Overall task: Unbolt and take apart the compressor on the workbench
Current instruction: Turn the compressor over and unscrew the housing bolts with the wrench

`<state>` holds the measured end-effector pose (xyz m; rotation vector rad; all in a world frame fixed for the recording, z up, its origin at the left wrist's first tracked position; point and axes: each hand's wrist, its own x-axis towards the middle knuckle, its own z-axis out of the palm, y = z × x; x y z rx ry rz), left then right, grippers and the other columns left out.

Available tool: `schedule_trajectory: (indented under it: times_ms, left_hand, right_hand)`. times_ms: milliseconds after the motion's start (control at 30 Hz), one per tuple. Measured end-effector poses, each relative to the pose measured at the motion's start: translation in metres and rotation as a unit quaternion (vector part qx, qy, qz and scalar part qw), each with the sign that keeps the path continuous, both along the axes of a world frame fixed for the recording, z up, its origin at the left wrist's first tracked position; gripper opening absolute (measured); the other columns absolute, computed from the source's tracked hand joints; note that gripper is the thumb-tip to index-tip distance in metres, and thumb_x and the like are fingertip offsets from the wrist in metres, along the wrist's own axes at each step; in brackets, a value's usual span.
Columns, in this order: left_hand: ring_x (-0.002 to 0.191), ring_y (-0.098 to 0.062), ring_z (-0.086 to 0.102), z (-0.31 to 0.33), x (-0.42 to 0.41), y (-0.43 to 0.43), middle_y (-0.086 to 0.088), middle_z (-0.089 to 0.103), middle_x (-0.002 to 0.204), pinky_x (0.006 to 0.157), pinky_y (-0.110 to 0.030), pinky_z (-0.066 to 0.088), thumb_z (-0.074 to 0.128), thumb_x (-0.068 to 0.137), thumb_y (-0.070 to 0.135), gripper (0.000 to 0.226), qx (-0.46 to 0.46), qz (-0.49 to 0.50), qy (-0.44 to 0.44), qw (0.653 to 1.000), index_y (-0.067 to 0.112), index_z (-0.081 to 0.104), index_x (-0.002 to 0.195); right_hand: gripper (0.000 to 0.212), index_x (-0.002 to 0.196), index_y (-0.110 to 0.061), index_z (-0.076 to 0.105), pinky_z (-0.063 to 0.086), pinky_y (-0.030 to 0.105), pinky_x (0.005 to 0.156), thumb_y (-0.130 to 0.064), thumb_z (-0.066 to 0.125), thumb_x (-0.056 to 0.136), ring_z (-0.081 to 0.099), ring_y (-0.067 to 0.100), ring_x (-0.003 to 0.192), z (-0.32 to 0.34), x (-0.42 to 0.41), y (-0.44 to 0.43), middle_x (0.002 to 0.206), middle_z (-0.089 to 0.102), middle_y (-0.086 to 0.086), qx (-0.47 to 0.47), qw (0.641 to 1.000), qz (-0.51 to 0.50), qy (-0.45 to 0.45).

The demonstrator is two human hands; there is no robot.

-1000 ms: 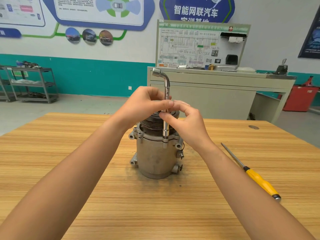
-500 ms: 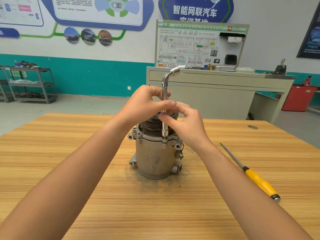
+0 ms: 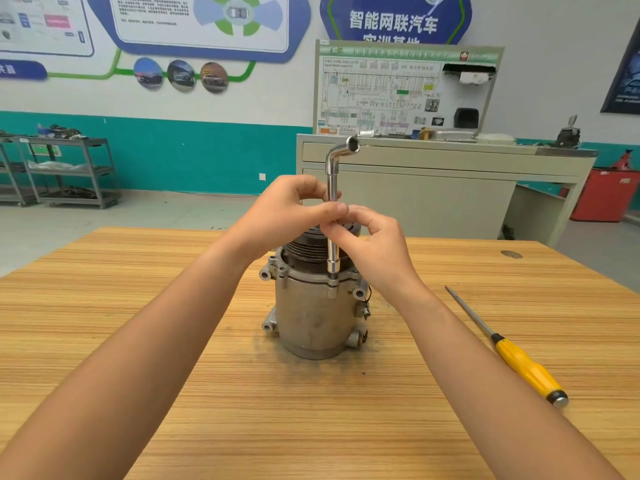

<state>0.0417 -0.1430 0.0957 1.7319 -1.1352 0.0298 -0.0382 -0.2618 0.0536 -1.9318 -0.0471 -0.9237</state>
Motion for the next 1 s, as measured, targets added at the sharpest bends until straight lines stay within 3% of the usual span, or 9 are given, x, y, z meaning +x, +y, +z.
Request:
schedule_trajectory:
  times_ms: [133, 233, 367, 433, 567, 700, 800, 867, 1000]
  left_hand:
    - [0.115, 0.005, 0.053, 0.005, -0.001, 0.007, 0.018, 0.058, 0.120, 0.099, -0.019, 0.039, 0.054, 0.094, 0.015, 0.022, 0.047, -0.084, 0.006, 0.995, 0.033, 0.067, 0.091]
    - [0.103, 0.011, 0.057, 0.006, -0.001, 0.002, 0.019, 0.064, 0.109, 0.092, -0.017, 0.042, 0.062, 0.089, 0.017, 0.014, 0.021, -0.043, 0.002, 0.999, 0.027, 0.071, 0.084]
    - [0.078, 0.019, 0.056, -0.002, 0.002, -0.008, 0.016, 0.067, 0.089, 0.068, -0.001, 0.042, 0.072, 0.081, 0.027, 0.014, -0.025, 0.034, -0.046, 0.998, 0.013, 0.068, 0.084]
    - [0.084, 0.015, 0.059, -0.001, 0.002, -0.005, 0.019, 0.067, 0.087, 0.070, -0.002, 0.043, 0.068, 0.084, 0.022, 0.004, -0.027, -0.020, -0.003, 0.999, 0.021, 0.067, 0.088]
    - [0.098, 0.005, 0.062, 0.003, 0.005, 0.007, 0.016, 0.068, 0.103, 0.080, -0.007, 0.046, 0.055, 0.093, 0.014, 0.020, 0.034, -0.105, 0.040, 0.993, 0.029, 0.067, 0.096]
    - [0.089, 0.005, 0.065, 0.007, 0.005, 0.005, 0.015, 0.071, 0.094, 0.071, -0.006, 0.046, 0.065, 0.086, 0.009, 0.011, -0.003, -0.057, 0.056, 0.997, 0.018, 0.071, 0.088]
    - [0.074, 0.006, 0.066, 0.005, 0.002, -0.003, 0.012, 0.072, 0.074, 0.063, -0.007, 0.048, 0.074, 0.078, 0.020, 0.014, -0.028, 0.001, 0.026, 0.999, 0.010, 0.071, 0.087]
    - [0.072, 0.004, 0.066, 0.004, 0.002, -0.004, 0.012, 0.072, 0.072, 0.064, -0.009, 0.049, 0.074, 0.078, 0.022, 0.014, -0.039, 0.003, 0.022, 0.999, 0.011, 0.071, 0.086]
    - [0.094, 0.004, 0.064, 0.005, 0.003, 0.003, 0.014, 0.072, 0.096, 0.078, -0.008, 0.047, 0.057, 0.092, 0.018, 0.015, 0.014, -0.077, 0.049, 0.996, 0.028, 0.068, 0.095]
  right_hand:
    - [0.015, 0.096, -0.026, 0.068, 0.038, 0.006, 0.082, -0.017, 0.060, 0.089, 0.052, 0.003, 0.107, 0.004, -0.001, -0.001, 0.102, 0.061, -0.015, 0.006, 0.998, 0.054, 0.028]
    - [0.017, 0.103, -0.026, 0.068, 0.037, 0.003, 0.078, -0.024, 0.061, 0.088, 0.051, -0.005, 0.104, 0.004, -0.002, -0.002, 0.103, 0.060, -0.019, 0.004, 0.999, 0.037, 0.036]
    - [0.012, 0.087, -0.038, 0.062, 0.032, -0.007, 0.064, -0.032, 0.069, 0.080, 0.051, -0.015, 0.087, 0.002, -0.002, -0.001, 0.093, 0.061, -0.019, 0.013, 0.999, -0.022, 0.020]
    - [0.010, 0.086, -0.035, 0.065, 0.031, -0.008, 0.063, -0.027, 0.069, 0.081, 0.050, -0.019, 0.085, 0.005, -0.001, -0.003, 0.096, 0.061, -0.017, 0.018, 0.999, -0.001, 0.028]
    - [0.017, 0.103, -0.023, 0.069, 0.034, -0.008, 0.063, -0.021, 0.061, 0.088, 0.052, -0.016, 0.093, 0.009, -0.002, -0.007, 0.109, 0.059, -0.018, 0.036, 0.994, 0.077, 0.073]
    - [0.020, 0.107, -0.023, 0.066, 0.038, 0.000, 0.070, -0.027, 0.058, 0.089, 0.051, -0.011, 0.097, 0.006, 0.000, -0.004, 0.109, 0.057, -0.017, 0.019, 0.993, 0.068, 0.094]
    - [0.016, 0.096, -0.030, 0.063, 0.034, -0.004, 0.065, -0.030, 0.068, 0.081, 0.047, -0.021, 0.086, 0.003, 0.001, -0.002, 0.097, 0.058, -0.019, -0.016, 0.999, -0.010, 0.047]
    - [0.017, 0.097, -0.025, 0.065, 0.033, -0.006, 0.065, -0.024, 0.069, 0.081, 0.047, -0.022, 0.084, 0.004, 0.003, -0.004, 0.095, 0.057, -0.020, -0.017, 0.999, 0.003, 0.027]
    - [0.009, 0.093, -0.014, 0.069, 0.034, -0.006, 0.067, -0.018, 0.064, 0.086, 0.050, -0.016, 0.095, 0.005, 0.003, -0.009, 0.106, 0.059, -0.015, -0.007, 0.997, 0.055, 0.044]
